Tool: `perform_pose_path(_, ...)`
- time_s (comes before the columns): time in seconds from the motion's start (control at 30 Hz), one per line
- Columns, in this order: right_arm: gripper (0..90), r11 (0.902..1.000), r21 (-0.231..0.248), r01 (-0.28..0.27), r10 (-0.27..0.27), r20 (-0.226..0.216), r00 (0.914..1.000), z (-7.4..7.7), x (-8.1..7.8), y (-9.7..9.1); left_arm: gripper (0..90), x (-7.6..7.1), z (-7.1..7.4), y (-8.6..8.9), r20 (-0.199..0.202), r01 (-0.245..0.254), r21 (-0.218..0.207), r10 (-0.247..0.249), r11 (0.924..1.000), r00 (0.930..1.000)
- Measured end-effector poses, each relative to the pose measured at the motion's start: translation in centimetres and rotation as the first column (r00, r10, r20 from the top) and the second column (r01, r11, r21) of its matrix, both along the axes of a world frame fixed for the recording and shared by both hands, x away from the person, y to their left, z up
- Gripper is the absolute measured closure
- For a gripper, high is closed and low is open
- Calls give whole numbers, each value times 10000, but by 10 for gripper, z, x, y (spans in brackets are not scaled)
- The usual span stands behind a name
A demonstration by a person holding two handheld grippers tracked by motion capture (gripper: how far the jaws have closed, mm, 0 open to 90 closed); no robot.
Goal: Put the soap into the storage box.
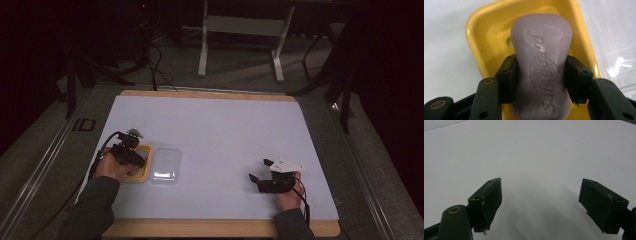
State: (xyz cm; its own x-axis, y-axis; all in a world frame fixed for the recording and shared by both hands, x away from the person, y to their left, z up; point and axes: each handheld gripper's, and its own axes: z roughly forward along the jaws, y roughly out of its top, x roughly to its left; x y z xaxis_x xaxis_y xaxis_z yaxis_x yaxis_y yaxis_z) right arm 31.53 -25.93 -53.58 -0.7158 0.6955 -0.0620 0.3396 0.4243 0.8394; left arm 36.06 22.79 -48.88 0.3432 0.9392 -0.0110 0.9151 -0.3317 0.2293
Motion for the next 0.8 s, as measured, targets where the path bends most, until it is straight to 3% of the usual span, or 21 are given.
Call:
perform_pose_path(0.17,182,10000,-12,-3,3,-10,10000,0,0,0,444,0,4,2,9,-4,-177,4,9998,10000)
perform_pose_path(0.8,183,10000,-16,-13,13,-23,10000,0,0,0,380,-1,13,5,220,181,-48,-180,9998,9996)
